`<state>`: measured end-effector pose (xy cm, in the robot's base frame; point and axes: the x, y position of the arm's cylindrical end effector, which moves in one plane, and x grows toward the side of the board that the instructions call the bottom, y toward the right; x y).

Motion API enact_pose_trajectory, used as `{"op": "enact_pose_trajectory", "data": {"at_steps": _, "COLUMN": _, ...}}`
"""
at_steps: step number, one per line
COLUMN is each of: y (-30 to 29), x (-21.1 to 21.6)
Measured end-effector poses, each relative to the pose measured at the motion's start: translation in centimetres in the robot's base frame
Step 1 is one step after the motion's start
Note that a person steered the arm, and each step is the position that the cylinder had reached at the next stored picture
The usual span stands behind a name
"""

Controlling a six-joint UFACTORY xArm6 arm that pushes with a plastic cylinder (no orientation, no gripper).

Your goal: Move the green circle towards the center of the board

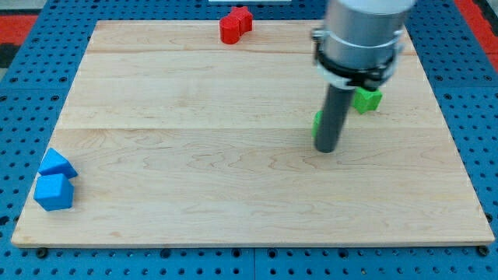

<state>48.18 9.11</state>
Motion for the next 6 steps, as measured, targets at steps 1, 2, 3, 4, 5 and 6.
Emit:
{"op": "enact_pose_trajectory", "data": {"at_steps": 1, "y": 4.7, "x": 0.4}}
{"op": "enact_pose_trajectory", "data": {"at_steps": 2, "y": 9.3, "x": -1.0}}
{"op": "enact_pose_trajectory", "data": {"at_steps": 3, "y": 8.4, "x": -2.3}}
{"op": "enact_pose_trajectory", "data": {"at_steps": 4, "y": 2.1, "x": -2.3}}
{"op": "enact_pose_trajectory", "data": {"at_steps": 5, "y": -4.1, "x": -2.3}}
{"op": "enact_pose_trajectory", "data": {"at_steps": 6, "y": 1.0, "x": -1.2}}
